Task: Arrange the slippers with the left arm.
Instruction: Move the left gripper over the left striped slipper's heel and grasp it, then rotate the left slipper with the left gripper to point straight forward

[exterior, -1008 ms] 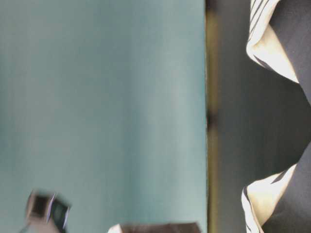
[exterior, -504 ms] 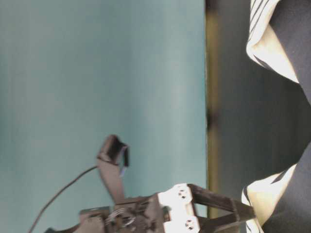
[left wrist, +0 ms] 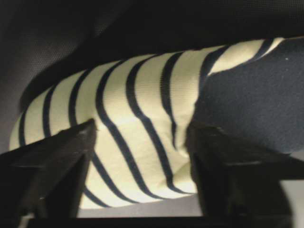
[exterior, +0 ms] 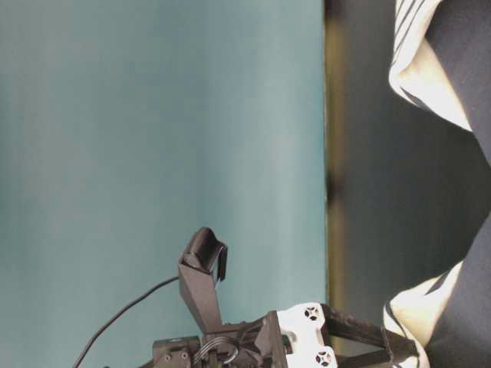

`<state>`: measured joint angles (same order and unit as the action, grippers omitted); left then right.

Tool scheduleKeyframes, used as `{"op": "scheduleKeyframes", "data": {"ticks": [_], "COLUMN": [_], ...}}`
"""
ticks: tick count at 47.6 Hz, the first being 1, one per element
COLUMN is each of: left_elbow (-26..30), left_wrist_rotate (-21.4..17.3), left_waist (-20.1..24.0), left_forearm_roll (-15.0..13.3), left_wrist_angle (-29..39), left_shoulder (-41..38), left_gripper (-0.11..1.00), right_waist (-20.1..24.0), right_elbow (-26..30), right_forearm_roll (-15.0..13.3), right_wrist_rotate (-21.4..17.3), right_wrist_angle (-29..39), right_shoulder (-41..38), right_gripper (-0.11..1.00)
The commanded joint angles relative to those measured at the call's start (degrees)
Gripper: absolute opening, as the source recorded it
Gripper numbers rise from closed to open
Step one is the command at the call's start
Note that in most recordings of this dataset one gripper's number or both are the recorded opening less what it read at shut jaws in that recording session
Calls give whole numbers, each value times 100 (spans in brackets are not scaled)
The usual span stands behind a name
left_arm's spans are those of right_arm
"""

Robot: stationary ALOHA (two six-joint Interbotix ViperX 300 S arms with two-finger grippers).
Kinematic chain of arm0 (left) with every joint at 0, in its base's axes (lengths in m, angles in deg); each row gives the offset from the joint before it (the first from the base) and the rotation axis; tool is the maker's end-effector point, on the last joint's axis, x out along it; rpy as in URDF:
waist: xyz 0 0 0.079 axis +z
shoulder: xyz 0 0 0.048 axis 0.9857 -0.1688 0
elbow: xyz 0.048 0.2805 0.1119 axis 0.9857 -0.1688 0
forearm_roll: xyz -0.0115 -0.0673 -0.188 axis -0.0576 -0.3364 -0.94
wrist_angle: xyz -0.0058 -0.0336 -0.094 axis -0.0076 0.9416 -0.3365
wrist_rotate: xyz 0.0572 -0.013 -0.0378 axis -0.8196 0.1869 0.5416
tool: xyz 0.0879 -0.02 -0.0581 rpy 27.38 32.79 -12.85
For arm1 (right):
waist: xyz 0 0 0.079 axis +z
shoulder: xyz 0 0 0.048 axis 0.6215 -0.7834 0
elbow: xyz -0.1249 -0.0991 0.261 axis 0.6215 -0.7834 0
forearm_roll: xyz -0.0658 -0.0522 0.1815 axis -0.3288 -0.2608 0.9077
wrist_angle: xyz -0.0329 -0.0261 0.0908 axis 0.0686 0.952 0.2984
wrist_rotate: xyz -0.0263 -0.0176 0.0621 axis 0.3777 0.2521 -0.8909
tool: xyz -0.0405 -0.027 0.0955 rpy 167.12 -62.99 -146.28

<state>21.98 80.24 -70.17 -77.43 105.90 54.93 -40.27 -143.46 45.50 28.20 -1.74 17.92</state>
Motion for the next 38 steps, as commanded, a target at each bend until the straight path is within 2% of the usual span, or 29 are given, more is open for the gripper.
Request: {"op": "scheduleKeyframes", "data": {"ticks": [1, 10, 14, 22, 38], "left_elbow": [26, 53, 70, 132, 747], "left_wrist_rotate": [-9, -97, -185, -606, -2294], "left_waist": [-35, -79, -105, -158, -264], "left_forearm_roll": [18, 18, 26, 18, 105], "left_wrist_angle": [-44, -44, -44, 0, 281], "left_shoulder": [53, 44, 53, 62, 501], "left_gripper": [57, 16, 5, 4, 4], "right_waist": [9, 9, 9, 9, 9], "right_elbow": [35, 9, 0, -26, -70], "right_forearm_roll": [9, 0, 9, 0, 9], "right_wrist_rotate": [-26, -26, -26, -26, -35], "right_wrist_angle": [-26, -26, -26, -26, -26], "right_shoulder": [-18, 9, 18, 53, 105], "right_gripper": [-1, -1, -1, -1, -1]}}
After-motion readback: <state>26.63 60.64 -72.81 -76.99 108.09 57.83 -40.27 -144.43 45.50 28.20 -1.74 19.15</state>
